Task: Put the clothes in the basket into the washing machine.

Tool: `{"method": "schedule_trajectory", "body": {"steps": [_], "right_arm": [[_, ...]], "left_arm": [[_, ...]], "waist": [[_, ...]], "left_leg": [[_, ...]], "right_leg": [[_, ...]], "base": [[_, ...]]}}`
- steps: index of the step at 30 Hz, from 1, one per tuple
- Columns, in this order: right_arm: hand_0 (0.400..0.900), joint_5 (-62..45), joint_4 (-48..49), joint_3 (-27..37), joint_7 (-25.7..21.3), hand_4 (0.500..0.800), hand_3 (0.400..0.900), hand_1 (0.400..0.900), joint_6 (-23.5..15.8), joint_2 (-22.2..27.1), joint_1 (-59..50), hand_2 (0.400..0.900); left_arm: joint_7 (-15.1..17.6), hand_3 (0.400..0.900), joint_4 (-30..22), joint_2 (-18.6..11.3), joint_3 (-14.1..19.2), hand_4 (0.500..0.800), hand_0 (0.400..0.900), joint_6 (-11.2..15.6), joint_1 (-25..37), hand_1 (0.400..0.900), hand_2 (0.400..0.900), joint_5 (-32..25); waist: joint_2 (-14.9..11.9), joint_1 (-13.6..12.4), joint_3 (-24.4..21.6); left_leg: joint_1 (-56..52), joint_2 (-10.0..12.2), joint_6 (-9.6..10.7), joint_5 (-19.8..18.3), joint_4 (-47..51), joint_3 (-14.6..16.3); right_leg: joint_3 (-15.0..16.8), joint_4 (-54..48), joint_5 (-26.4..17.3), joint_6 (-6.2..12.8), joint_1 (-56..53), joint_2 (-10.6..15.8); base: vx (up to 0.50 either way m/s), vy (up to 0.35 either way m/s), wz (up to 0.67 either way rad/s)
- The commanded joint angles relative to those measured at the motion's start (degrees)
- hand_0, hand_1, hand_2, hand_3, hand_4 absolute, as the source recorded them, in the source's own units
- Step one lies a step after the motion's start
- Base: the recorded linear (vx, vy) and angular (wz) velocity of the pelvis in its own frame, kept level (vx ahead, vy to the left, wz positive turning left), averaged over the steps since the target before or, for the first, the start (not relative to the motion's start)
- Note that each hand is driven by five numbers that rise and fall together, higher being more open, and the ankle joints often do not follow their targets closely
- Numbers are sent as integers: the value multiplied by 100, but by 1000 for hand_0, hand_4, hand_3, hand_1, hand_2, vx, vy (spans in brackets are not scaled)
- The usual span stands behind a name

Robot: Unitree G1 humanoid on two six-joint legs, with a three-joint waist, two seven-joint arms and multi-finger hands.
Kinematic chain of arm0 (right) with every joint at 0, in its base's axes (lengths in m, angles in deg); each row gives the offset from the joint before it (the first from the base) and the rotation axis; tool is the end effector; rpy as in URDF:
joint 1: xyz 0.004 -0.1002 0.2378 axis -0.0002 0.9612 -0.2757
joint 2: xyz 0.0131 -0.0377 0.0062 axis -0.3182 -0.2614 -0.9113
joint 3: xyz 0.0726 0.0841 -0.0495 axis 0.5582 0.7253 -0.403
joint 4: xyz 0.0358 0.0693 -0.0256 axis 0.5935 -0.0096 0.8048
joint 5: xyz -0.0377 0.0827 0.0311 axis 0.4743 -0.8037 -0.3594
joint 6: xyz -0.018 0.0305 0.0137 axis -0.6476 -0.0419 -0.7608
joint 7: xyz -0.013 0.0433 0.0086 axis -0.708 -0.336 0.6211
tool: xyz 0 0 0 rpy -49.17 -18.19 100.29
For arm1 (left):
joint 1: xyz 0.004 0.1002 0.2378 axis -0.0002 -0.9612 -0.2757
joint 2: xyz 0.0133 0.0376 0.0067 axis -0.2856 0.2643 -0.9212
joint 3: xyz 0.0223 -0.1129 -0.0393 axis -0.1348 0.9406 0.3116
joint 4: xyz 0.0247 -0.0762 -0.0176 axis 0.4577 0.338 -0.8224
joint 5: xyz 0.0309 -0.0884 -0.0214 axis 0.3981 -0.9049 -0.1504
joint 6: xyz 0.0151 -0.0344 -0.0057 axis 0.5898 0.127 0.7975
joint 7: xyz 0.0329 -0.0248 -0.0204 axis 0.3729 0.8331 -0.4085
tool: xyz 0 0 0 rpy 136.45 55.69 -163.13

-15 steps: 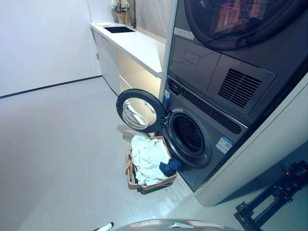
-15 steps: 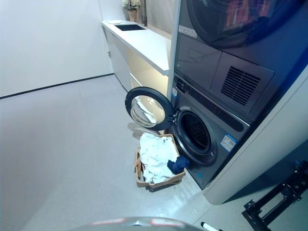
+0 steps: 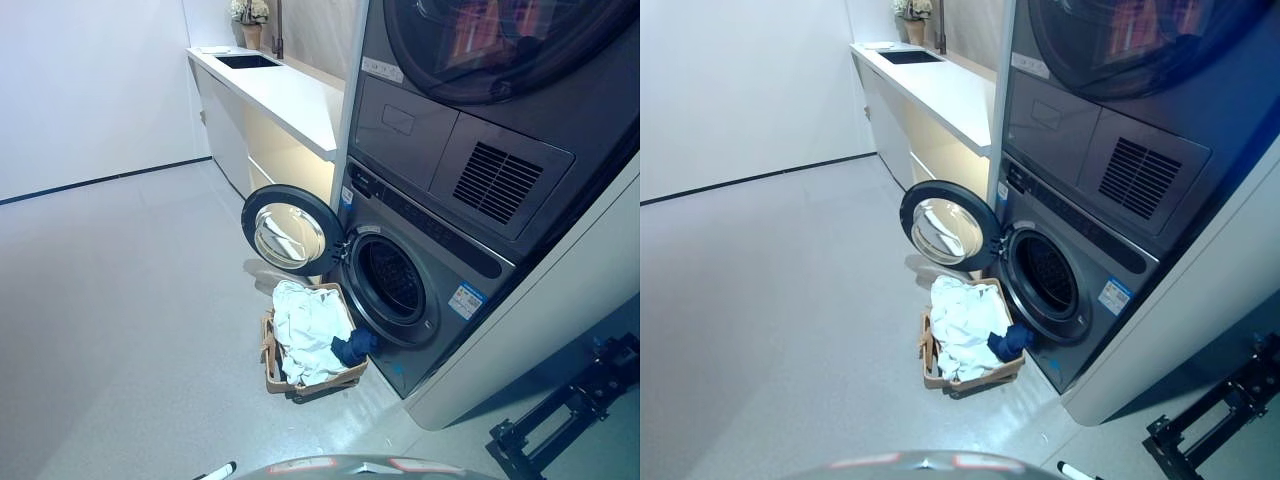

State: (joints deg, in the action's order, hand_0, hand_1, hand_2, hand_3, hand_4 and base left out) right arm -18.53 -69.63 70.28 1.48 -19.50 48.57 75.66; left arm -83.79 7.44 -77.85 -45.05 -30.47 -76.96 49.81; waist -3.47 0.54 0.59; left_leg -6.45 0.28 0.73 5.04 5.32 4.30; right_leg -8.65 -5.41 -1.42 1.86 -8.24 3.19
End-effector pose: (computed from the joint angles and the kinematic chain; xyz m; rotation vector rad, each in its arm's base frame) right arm 0.0150 -0.2224 -0.1382 0.1196 1.3595 -0.6067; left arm 0.0197 0.2288 -0.1365 -0.0914 1.3527 0.4485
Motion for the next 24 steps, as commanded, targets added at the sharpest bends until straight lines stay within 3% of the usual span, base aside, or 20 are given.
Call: {"method": "schedule_trajectory", "body": {"steps": [1, 6, 11, 13, 15, 16, 18, 20, 22, 24], "right_arm": [[900, 55, -135, -103, -6, 800, 900, 900, -91, 300, -734, 900], [900, 99, -109, -116, -37, 800, 900, 900, -94, 368, -788, 900], [900, 135, -102, -100, -46, 800, 900, 900, -78, 468, -881, 900], [900, 101, -81, -63, -32, 800, 900, 900, -75, 466, -876, 900], [900, 79, -5, -72, -13, 800, 900, 900, -73, 460, -916, 900], [900, 23, 53, -73, -13, 800, 900, 900, -94, 455, -930, 900], [900, -121, 94, -36, -35, 800, 900, 900, -128, 414, -960, 900], [900, -242, 115, -4, -43, 800, 900, 900, -159, 373, -975, 900], [900, -275, 166, -25, -45, 800, 900, 900, -165, 366, -1006, 900], [900, -346, 166, 2, -101, 800, 900, 900, -184, 356, -1063, 900]], "left_arm": [[42, 900, 284, 250, -132, 800, 900, 74, 570, 900, 900, 16], [83, 900, 184, 265, -111, 800, 900, 106, 669, 900, 900, -201], [83, 900, 170, 277, -193, 800, 900, 90, 688, 900, 900, -162], [59, 900, 174, 263, -209, 800, 900, 76, 666, 900, 900, -119], [38, 900, 177, 209, -231, 800, 900, 52, 697, 900, 900, -60], [42, 900, 182, 169, -237, 800, 900, 41, 717, 900, 900, -33], [57, 900, 230, 119, -225, 800, 900, 34, 748, 900, 900, -19], [90, 900, 258, 72, -214, 800, 900, 50, 805, 900, 900, -67], [116, 900, 250, 54, -235, 800, 900, 81, 879, 900, 900, -89], [163, 900, 276, 36, -244, 800, 900, 131, 997, 900, 900, -154]], "waist": [[351, 58, 496], [305, 19, 551], [345, 10, 603], [393, 14, 660], [342, 33, 865], [325, 82, 1028], [371, 86, 1133], [379, 60, 1122], [400, 86, 1146], [379, 97, 1157]], "left_leg": [[-476, -48, 44, -1001, -32, -138], [-197, -53, 69, -972, -308, -165], [-41, -81, -107, -1119, -496, -126], [-92, -111, -267, -1132, -419, -105], [-126, -236, -453, -1146, -389, -76], [-203, -281, -537, -1140, -362, -126], [-200, -243, -568, -1110, -361, -146], [-236, -245, -533, -1125, -315, -121], [-308, -191, -432, -1124, -198, -161], [-354, -135, -281, -1112, -32, -172]], "right_leg": [[-127, 41, 547, 271, -265, -133], [-199, 41, 536, 244, -140, -128], [-160, 912, 707, 281, 346, -38], [-72, 2005, 557, 489, 919, 75], [180, 3342, -144, 712, 1665, 285], [297, 3872, -365, 737, 1893, 317], [435, 4307, -197, 613, 2386, 303], [412, 3678, 42, 536, 2519, 293], [429, 2723, 143, 521, 2384, 121], [550, 1127, -118, 575, 2283, 6]], "base": [[-13, -65, -1], [-5, -56, 2], [15, 113, 3], [-16, 267, -7], [-84, 293, -4], [-64, 250, 1], [31, 170, -10], [141, 61, -7], [175, -58, 8], [195, -156, 4]]}}
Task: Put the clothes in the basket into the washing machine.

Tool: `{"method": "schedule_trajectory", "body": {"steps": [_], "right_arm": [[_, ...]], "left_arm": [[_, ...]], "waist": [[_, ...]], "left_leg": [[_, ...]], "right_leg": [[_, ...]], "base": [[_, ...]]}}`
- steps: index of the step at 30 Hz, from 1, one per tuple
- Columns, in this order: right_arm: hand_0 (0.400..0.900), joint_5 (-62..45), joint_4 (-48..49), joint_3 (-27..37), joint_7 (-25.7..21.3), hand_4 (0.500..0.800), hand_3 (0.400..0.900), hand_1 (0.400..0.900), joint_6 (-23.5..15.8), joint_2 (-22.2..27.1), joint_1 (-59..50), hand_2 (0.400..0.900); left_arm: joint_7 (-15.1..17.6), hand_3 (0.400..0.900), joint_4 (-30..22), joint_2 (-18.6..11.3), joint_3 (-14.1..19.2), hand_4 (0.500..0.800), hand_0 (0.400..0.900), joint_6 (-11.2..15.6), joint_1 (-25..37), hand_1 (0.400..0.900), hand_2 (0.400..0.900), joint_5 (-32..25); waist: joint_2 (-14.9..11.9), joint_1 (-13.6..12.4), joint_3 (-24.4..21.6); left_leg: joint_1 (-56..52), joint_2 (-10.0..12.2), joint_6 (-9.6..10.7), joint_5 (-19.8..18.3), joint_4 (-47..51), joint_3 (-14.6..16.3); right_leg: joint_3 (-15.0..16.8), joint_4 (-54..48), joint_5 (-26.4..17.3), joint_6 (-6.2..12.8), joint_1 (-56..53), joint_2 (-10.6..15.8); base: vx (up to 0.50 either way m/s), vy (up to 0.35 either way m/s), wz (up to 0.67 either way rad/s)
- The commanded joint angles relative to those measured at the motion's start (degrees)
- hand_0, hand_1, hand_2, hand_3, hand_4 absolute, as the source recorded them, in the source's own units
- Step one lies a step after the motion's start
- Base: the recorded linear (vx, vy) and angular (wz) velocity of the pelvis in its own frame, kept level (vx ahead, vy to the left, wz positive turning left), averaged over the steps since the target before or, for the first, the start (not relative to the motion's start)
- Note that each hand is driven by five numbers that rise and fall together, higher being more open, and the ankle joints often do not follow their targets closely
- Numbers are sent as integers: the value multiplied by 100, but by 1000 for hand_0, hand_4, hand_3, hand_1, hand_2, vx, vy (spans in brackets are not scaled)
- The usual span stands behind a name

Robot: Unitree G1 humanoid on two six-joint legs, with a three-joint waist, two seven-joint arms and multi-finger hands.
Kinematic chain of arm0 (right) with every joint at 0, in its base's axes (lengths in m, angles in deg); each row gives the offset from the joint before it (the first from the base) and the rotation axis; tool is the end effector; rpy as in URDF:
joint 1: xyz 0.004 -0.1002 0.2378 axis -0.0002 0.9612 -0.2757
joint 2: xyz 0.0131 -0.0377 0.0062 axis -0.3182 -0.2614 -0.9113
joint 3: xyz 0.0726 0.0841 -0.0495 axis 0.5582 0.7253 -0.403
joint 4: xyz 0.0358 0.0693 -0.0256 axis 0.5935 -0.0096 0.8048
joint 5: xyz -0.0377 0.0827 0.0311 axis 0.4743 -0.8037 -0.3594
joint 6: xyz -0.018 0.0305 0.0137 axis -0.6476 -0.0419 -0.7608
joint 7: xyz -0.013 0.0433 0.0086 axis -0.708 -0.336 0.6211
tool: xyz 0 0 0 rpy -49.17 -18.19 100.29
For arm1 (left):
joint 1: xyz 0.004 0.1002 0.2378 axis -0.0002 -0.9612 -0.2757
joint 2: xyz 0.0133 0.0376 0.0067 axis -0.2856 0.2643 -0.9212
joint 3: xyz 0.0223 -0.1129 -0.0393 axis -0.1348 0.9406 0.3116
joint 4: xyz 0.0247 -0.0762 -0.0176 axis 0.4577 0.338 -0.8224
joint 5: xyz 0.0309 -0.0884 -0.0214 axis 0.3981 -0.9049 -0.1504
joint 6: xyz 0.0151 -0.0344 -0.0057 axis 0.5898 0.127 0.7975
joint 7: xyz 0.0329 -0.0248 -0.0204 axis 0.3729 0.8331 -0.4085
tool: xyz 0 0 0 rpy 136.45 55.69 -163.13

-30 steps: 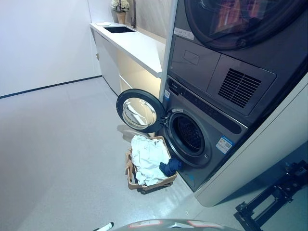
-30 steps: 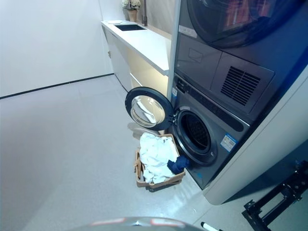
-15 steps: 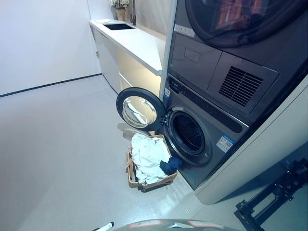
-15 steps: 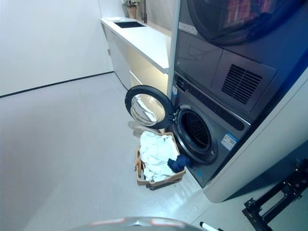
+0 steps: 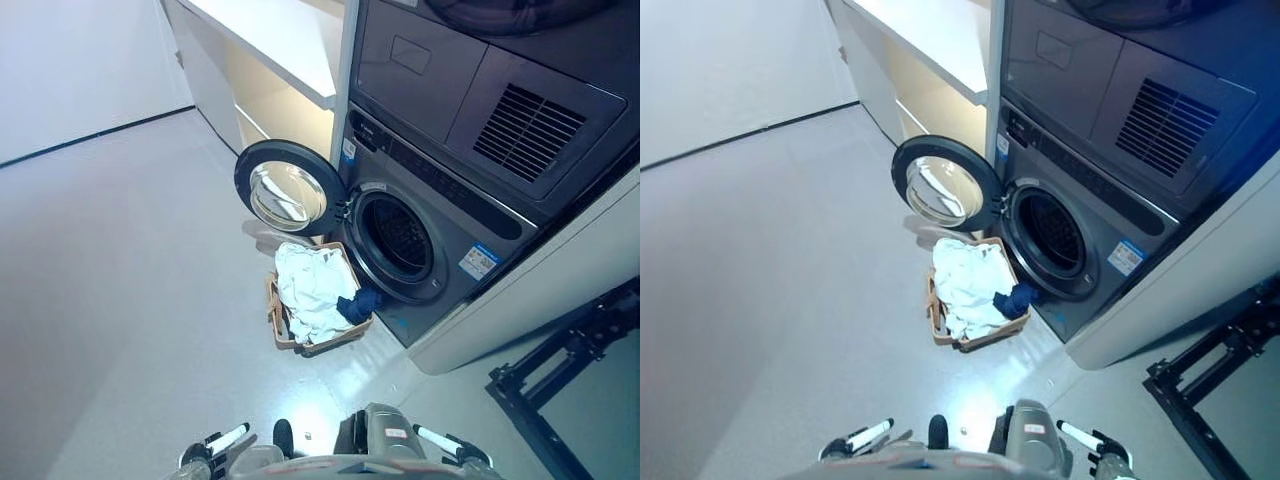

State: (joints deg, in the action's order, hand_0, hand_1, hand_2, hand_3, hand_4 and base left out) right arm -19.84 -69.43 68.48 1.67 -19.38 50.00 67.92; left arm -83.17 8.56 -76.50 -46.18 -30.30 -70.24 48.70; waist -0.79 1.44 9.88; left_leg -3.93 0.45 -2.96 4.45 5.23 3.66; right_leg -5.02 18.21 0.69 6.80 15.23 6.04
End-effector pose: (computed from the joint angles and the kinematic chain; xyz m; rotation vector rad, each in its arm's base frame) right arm 0.0688 -0.2290 -0.1313 0.1110 1.2269 -0.5609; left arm 0.0625 0.2182 -0.1348 -0.1062 1.2650 0.4064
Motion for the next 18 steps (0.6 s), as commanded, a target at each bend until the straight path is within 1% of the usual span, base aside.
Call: {"method": "schedule_trajectory", "body": {"steps": [1, 3, 4, 6, 8, 10, 11, 13, 14, 15, 17, 18], "right_arm": [[900, -219, 152, 193, -135, 800, 900, 900, -183, 213, -278, 900], [900, -193, 191, 176, -146, 800, 900, 900, -182, 187, -249, 900], [900, -174, 218, 147, -139, 800, 900, 900, -186, 193, -238, 900], [900, -171, 240, 126, -143, 800, 900, 900, -197, 233, -216, 900], [900, -173, 311, 68, -134, 800, 900, 900, -229, 305, -243, 900], [900, -14, 447, -129, -142, 800, 900, 900, -261, 393, -366, 900], [900, 146, 572, -322, -139, 800, 900, 900, -278, 436, -435, 900], [900, 429, 799, -613, -160, 800, 900, 900, -301, 516, -590, 900], [900, 598, 876, -806, -160, 800, 900, 900, -290, 576, -717, 900], [900, 734, 944, -947, -165, 800, 900, 900, -281, 609, -812, 900], [900, 854, 1044, -1112, -182, 800, 900, 900, -289, 639, -993, 900], [900, 899, 1101, -1178, -190, 800, 900, 900, -300, 633, -1057, 900]], "left_arm": [[116, 900, 160, -99, -121, 800, 900, 109, 340, 900, 900, -61], [134, 900, 190, -94, -109, 800, 900, 120, 309, 900, 900, -79], [142, 900, 184, -90, -113, 800, 900, 126, 313, 900, 900, -85], [128, 900, 155, -20, -133, 800, 900, 131, 274, 900, 900, -138], [141, 900, 77, 57, -140, 800, 900, 156, 233, 900, 900, -249], [178, 900, -6, 118, -155, 800, 900, 178, 258, 900, 900, -364], [215, 900, -68, 136, -144, 800, 900, 194, 301, 900, 900, -484], [250, 900, -169, 125, -158, 800, 900, 248, 396, 900, 900, -612], [263, 900, -225, 103, -160, 800, 900, 259, 449, 900, 900, -697], [270, 900, -238, 95, -155, 800, 900, 269, 473, 900, 900, -737], [300, 900, -233, 116, -148, 800, 900, 270, 527, 900, 900, -815], [310, 900, -217, 123, -135, 800, 900, 266, 539, 900, 900, -864]], "waist": [[105, 8, 206], [91, 23, 134], [99, 43, 94], [132, 76, -11], [179, 127, -73], [201, 124, -20], [205, 105, 84], [146, 19, 328], [116, -26, 452], [109, -65, 528], [131, -89, 641], [125, -91, 675]], "left_leg": [[-612, -133, 131, -1084, -23, -129], [-728, -77, 213, -1173, -23, -138], [-821, -27, 256, -1227, -23, -155], [-969, 119, 308, -1281, -48, -214], [-838, 238, 364, -1387, -517, -278], [-346, 245, 465, -1132, -1529, -241], [36, 262, 543, -879, -2254, -219], [795, 278, 593, -546, -3445, -209], [998, 288, 584, -481, -3721, -199], [1157, 235, 566, -516, -3803, -205], [1517, 45, 532, -710, -3594, -184], [1651, -58, 507, -817, -3266, -180]], "right_leg": [[208, -1534, -450, 119, -98, -236], [245, -1783, -608, 150, -146, -220], [301, -1691, -612, 131, -142, -235], [346, -1507, -565, 57, -146, -325], [282, -1404, -400, -48, -205, -417], [169, -1436, -298, -146, -345, -425], [72, -1477, -222, -237, -492, -423], [-14, -1469, -90, -386, -628, -377], [-23, -1403, -5, -465, -637, -377], [-13, -1367, 67, -504, -658, -378], [10, -1279, 152, -499, -629, -380], [-8, -1258, 181, -476, -641, -370]], "base": [[247, -191, 2], [349, -243, 7], [409, -288, 16], [424, -343, 23], [384, -369, 23], [267, -326, 22], [158, -320, 27], [86, -310, 22], [89, -256, 10], [110, -191, 2], [122, -111, 1], [150, -56, 2]]}}
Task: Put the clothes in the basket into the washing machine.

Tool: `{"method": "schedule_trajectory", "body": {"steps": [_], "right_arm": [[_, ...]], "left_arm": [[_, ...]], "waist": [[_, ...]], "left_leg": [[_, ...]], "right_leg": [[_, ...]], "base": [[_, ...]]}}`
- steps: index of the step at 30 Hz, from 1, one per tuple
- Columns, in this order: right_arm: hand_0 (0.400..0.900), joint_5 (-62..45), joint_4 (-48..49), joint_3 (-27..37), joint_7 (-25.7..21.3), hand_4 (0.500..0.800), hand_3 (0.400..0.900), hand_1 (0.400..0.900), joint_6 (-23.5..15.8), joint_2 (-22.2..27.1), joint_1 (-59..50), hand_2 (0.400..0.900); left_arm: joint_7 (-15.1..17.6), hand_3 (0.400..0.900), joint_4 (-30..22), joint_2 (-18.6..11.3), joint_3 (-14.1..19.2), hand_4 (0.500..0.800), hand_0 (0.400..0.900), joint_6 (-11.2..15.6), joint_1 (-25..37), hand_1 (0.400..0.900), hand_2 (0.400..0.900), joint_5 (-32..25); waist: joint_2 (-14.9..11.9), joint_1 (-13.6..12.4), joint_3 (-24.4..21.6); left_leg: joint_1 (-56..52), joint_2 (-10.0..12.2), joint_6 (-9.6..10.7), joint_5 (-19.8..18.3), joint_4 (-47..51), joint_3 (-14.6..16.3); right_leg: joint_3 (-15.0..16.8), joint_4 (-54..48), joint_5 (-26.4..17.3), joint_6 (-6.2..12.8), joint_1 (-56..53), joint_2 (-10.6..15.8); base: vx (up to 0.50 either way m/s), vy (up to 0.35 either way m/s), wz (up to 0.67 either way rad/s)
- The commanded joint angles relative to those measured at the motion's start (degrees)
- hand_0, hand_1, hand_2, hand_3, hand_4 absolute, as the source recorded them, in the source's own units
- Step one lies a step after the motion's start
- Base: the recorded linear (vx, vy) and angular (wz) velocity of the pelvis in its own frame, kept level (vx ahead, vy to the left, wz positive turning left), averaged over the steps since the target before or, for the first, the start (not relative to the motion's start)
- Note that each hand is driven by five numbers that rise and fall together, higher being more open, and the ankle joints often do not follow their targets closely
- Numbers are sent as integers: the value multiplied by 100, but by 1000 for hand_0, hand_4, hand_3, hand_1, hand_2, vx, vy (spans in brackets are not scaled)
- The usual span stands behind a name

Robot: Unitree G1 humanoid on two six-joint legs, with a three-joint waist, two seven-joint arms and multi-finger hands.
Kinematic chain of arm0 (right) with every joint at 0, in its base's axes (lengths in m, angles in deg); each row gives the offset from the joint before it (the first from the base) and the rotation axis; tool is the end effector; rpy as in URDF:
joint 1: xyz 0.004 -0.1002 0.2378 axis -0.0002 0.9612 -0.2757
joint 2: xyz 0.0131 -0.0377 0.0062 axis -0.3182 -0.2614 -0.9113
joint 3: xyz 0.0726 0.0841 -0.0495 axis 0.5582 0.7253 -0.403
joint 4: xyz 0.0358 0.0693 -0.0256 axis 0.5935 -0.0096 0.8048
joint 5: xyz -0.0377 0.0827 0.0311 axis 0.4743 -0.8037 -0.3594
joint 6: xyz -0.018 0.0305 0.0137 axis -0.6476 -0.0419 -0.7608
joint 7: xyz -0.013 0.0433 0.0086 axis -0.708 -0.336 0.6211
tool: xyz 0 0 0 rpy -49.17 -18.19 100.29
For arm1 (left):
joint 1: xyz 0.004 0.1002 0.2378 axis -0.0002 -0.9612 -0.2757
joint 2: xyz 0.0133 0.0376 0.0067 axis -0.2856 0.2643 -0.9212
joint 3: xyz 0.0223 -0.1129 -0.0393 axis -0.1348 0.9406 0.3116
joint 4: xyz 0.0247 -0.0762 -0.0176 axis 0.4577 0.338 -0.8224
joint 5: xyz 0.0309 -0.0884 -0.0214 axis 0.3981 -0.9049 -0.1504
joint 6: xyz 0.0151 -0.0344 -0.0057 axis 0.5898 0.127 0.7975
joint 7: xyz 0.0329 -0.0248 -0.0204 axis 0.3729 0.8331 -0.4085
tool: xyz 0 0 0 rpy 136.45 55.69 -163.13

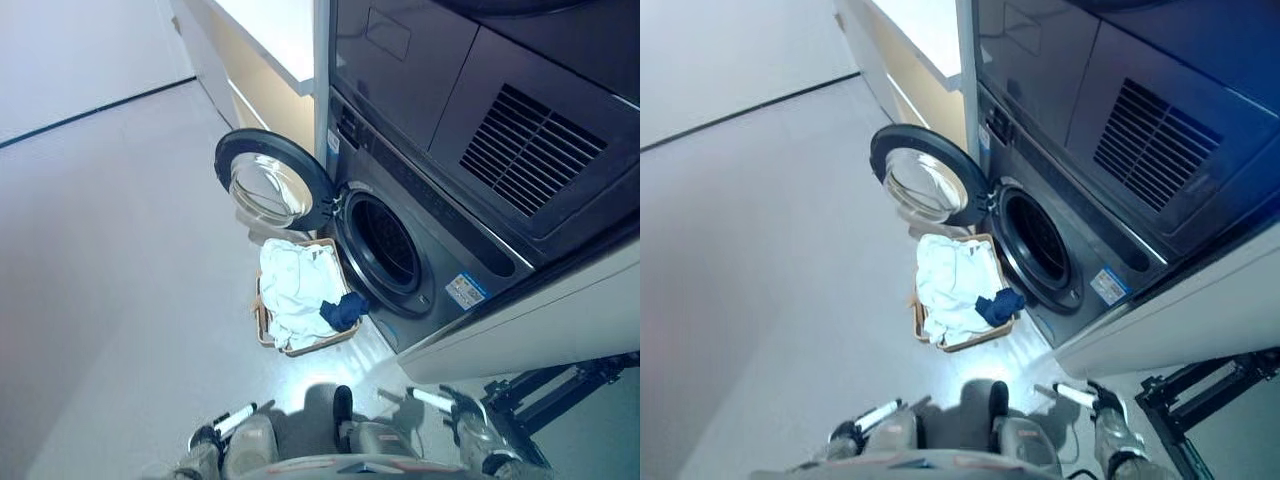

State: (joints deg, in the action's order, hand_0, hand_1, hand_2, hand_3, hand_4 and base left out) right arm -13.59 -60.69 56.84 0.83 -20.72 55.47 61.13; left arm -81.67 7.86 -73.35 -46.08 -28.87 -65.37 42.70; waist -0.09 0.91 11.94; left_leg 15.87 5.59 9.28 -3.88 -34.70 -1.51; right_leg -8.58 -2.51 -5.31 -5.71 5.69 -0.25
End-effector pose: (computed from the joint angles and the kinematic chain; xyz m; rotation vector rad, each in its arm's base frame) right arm 0.1402 -0.2453 -0.1044 -0.1814 0.9651 -0.3327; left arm 0.0982 0.1965 -0.1314 -0.2214 1.1534 0.4303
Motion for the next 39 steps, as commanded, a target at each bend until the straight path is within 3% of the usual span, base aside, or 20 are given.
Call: {"method": "schedule_trajectory", "body": {"steps": [1, 2, 4, 6, 17, 24, 27, 31, 39], "right_arm": [[900, 324, 316, -84, -84, 800, 900, 900, -166, 103, -436, 900], [900, 411, 398, -189, -72, 800, 900, 900, -178, 116, -484, 900], [900, 580, 546, -407, -41, 800, 900, 900, -220, 126, -549, 900], [900, 746, 639, -569, -40, 800, 900, 900, -240, 147, -647, 900], [900, 1562, 919, -1377, -356, 800, 900, 900, -197, -44, -1879, 900], [900, 2139, 1049, -1832, -946, 800, 900, 900, -194, 65, -3010, 900], [900, 2783, 966, -1989, -1645, 800, 900, 900, -120, 446, -3739, 900], [900, 3106, 782, -2097, -2158, 800, 900, 900, -6, 746, -4405, 900], [900, 3011, 137, -2117, -2686, 800, 900, 900, 30, 938, -4990, 900]], "left_arm": [[174, 900, -163, -179, -144, 800, 900, 115, 44, 900, 900, -271], [192, 900, -193, -170, -164, 800, 900, 127, 32, 900, 900, -268], [216, 900, -213, -188, -173, 800, 900, 154, 22, 900, 900, -279], [221, 900, -212, -226, -191, 800, 900, 153, 48, 900, 900, -247], [380, 900, -494, -469, -458, 800, 900, 259, 656, 900, 900, -330], [645, 900, -891, -614, -728, 800, 900, 450, 1316, 900, 900, -569], [893, 900, -1224, -702, -868, 800, 900, 660, 1647, 900, 900, -685], [1064, 900, -1583, -771, -1005, 800, 900, 865, 1858, 900, 900, -855], [1164, 900, -2172, -798, -1237, 800, 900, 1055, 2171, 900, 900, -1184]], "waist": [[57, -41, 482], [60, -61, 507], [91, -90, 537], [87, -119, 547], [-132, -302, 816], [-98, -355, 1205], [-22, -380, 1420], [90, -437, 1530], [342, -563, 1606]], "left_leg": [[-330, -627, -753, -68, 1145, 350], [-357, -658, -752, -15, 1531, 312], [-445, -640, -660, 437, 2545, 128], [-443, -626, -633, 638, 2893, 10], [-165, -635, -884, 469, 3124, 303], [691, -682, -898, 422, 2695, 257], [1229, -727, -889, 344, 2307, 203], [1782, -769, -893, 269, 1923, 162], [3159, -865, -962, -108, 634, 53]], "right_leg": [[349, 803, 810, 800, 287, 252], [365, 811, 820, 811, 260, 225], [320, 809, 841, 834, 216, 150], [317, 802, 854, 851, 208, 122], [609, 763, 632, 1030, 786, 216], [594, 1073, 584, 1028, 1623, 235], [533, 1386, 617, 1026, 2135, 257], [512, 1768, 685, 1021, 2692, 282], [458, 3137, 1122, 936, 4062, 406]], "base": [[169, -30, 0], [179, -5, -4], [177, 37, -6], [166, 100, -13], [93, 172, -15], [-15, 54, 6], [-59, 2, 10], [-60, -8, 11], [-36, -18, 11]]}}
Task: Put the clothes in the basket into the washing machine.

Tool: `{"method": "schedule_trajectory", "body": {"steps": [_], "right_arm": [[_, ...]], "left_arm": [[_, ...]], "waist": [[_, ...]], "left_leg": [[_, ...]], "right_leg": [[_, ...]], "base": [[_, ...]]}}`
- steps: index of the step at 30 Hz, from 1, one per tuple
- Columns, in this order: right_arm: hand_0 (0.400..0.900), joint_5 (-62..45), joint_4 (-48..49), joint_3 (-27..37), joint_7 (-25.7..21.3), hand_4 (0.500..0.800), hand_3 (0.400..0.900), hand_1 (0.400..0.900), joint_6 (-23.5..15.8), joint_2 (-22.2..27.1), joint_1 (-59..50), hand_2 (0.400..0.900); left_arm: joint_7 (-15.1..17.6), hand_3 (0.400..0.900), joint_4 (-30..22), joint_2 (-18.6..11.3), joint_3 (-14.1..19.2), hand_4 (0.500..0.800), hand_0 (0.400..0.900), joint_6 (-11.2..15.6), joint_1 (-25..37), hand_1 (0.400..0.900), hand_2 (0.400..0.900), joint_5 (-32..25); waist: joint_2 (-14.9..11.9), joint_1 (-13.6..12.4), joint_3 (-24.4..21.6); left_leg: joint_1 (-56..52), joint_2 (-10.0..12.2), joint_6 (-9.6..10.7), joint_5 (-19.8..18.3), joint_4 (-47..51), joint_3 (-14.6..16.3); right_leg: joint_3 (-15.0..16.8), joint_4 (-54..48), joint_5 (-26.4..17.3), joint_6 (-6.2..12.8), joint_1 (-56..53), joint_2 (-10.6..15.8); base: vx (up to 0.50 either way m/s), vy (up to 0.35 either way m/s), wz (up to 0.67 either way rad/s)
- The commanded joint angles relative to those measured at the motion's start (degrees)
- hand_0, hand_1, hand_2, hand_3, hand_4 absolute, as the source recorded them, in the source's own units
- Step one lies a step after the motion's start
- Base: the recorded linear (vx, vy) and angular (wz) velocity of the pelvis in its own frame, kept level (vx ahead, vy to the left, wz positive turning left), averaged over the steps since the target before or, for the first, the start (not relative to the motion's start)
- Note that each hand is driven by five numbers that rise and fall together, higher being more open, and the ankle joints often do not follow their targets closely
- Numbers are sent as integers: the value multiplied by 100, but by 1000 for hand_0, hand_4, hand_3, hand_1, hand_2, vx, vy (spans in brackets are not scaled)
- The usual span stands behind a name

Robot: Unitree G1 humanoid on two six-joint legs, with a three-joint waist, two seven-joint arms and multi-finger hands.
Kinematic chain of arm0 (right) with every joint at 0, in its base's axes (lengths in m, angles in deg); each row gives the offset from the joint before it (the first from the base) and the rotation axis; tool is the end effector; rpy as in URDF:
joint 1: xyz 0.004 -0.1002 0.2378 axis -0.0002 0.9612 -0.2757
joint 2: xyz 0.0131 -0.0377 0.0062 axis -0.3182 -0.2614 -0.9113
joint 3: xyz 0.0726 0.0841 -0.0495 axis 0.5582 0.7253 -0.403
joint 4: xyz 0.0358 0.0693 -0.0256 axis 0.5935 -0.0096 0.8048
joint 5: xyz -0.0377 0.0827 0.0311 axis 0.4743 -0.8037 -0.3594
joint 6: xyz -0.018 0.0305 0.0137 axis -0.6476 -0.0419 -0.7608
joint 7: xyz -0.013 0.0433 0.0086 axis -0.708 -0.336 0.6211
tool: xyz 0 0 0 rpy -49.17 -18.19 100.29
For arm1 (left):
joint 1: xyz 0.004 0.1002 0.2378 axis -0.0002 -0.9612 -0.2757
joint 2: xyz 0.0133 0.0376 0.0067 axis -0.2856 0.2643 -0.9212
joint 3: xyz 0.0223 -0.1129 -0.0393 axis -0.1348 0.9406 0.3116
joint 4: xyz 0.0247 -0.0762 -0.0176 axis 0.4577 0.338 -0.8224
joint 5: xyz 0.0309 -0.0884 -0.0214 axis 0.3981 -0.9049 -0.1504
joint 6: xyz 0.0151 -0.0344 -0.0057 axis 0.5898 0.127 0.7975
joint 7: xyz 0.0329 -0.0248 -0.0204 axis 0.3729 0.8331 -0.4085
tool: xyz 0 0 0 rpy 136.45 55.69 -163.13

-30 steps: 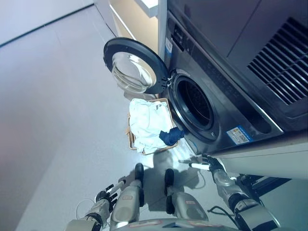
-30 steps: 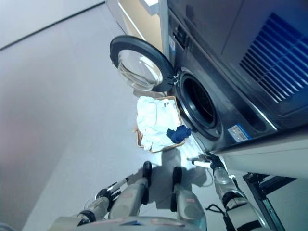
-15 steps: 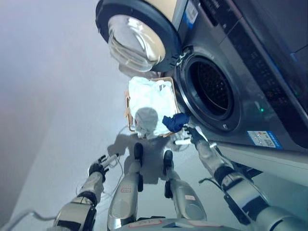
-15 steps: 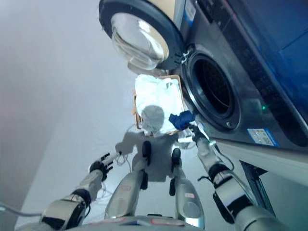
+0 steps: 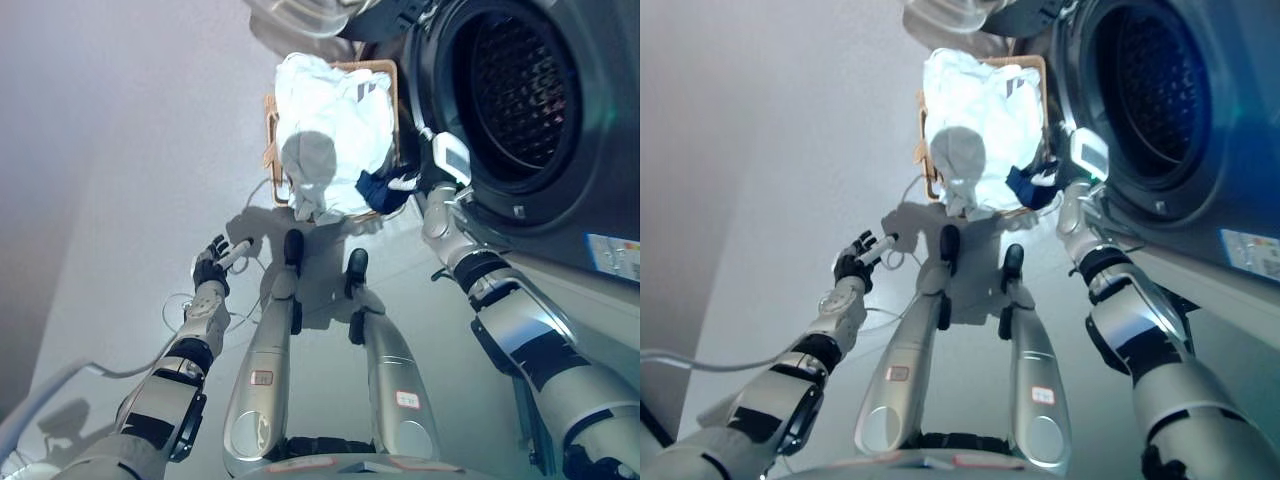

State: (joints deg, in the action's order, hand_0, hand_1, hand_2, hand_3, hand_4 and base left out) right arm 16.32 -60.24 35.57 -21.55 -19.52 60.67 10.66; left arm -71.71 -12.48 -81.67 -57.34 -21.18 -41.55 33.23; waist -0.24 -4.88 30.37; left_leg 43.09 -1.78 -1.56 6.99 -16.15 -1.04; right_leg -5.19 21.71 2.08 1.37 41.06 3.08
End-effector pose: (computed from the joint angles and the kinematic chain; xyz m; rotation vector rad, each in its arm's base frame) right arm 0.3719 -0.1895 0.1206 -1.0274 -0.1191 -0.3528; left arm 0.2875 0.2001 -0.0048 -0.1616 0.3173 0.3522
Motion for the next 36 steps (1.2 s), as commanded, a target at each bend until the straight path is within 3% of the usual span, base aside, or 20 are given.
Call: {"method": "schedule_trajectory", "body": {"steps": [1, 12, 21, 23, 24, 29, 36], "right_arm": [[900, -12, 52, -12, -477, 800, 900, 900, -83, 470, -17, 900], [900, -43, -555, 7, -656, 800, 900, 900, 64, 438, 37, 900], [900, -69, -562, -116, -283, 800, 900, 900, 9, 562, 75, 900], [729, -92, -544, -189, -103, 698, 729, 729, -21, 586, 67, 729], [400, -76, -539, -213, -67, 500, 400, 400, -18, 594, 88, 400], [400, -47, -669, -289, 70, 500, 400, 400, 20, 595, 162, 400], [400, -246, -336, -35, -431, 500, 400, 400, -121, 600, 93, 400]], "left_arm": [[163, 900, -192, 14, -128, 800, 900, 306, -188, 900, 900, -313], [238, 900, -460, 119, -271, 800, 900, 421, -187, 900, 900, -514], [143, 900, -596, 201, -339, 800, 900, 436, -387, 900, 900, -610], [97, 900, -497, 235, -333, 800, 900, 404, -386, 900, 900, -624], [85, 900, -460, 246, -326, 800, 900, 403, -389, 900, 900, -634], [55, 900, -156, 271, -275, 800, 900, 362, -347, 900, 900, -642], [165, 900, -103, 227, -255, 800, 900, 432, -305, 900, 900, -544]], "waist": [[396, -5, -220], [682, -138, -285], [770, -224, -463], [744, -215, -518], [728, -208, -533], [669, -169, -556], [563, -102, -638]], "left_leg": [[579, -140, 115, -1233, -1355, -11], [1878, -215, 62, -1503, -2459, -69], [2647, -285, 41, -1621, -3123, -50], [2772, -302, 37, -1612, -3192, -63], [2793, -300, 40, -1611, -3196, -57], [2779, -331, 51, -1617, -3213, -76], [2688, -317, 57, -1560, -3037, -95]], "right_leg": [[111, 879, 437, 210, 679, 104], [149, 2227, 849, 73, 2083, 305], [227, 2967, 994, 33, 2963, 360], [222, 3031, 987, 31, 3088, 377], [216, 3036, 988, 30, 3106, 384], [198, 3077, 1008, 30, 3104, 387], [201, 2912, 937, 48, 3007, 387]], "base": [[-19, -31, 16], [1, -21, 7], [-4, -17, 4], [0, 0, 0], [-3, -12, 3], [-3, -13, 3], [-3, 2, -1]]}}
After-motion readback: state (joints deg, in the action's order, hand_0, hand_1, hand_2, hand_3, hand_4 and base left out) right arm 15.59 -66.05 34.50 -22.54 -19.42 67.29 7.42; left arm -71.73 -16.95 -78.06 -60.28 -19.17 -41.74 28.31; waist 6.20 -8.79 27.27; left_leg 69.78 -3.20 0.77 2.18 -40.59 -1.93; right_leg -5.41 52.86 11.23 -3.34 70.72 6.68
